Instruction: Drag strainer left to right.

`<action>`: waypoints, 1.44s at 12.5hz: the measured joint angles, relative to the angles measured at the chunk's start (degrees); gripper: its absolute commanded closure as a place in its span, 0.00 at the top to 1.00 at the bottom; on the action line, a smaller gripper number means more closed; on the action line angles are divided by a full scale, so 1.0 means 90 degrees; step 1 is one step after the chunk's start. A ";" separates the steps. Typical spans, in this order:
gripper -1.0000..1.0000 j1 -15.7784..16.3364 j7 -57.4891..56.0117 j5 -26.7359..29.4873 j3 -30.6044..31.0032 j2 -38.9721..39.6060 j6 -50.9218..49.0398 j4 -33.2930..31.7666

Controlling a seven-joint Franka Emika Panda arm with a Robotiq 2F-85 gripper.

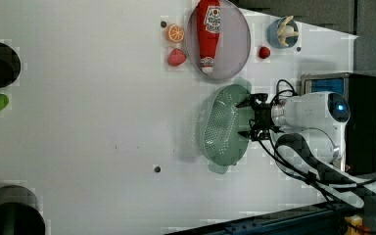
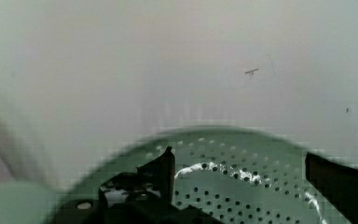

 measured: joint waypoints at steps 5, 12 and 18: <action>1.00 0.0039 -0.0463 -0.0005 -0.0404 0.0042 0.0068 -0.0025; 1.00 -0.0143 -0.1091 0.0052 -0.1211 -0.0020 0.0249 -0.0149; 1.00 -0.0205 -0.1536 -0.0016 -0.1472 -0.0196 0.0261 -0.0211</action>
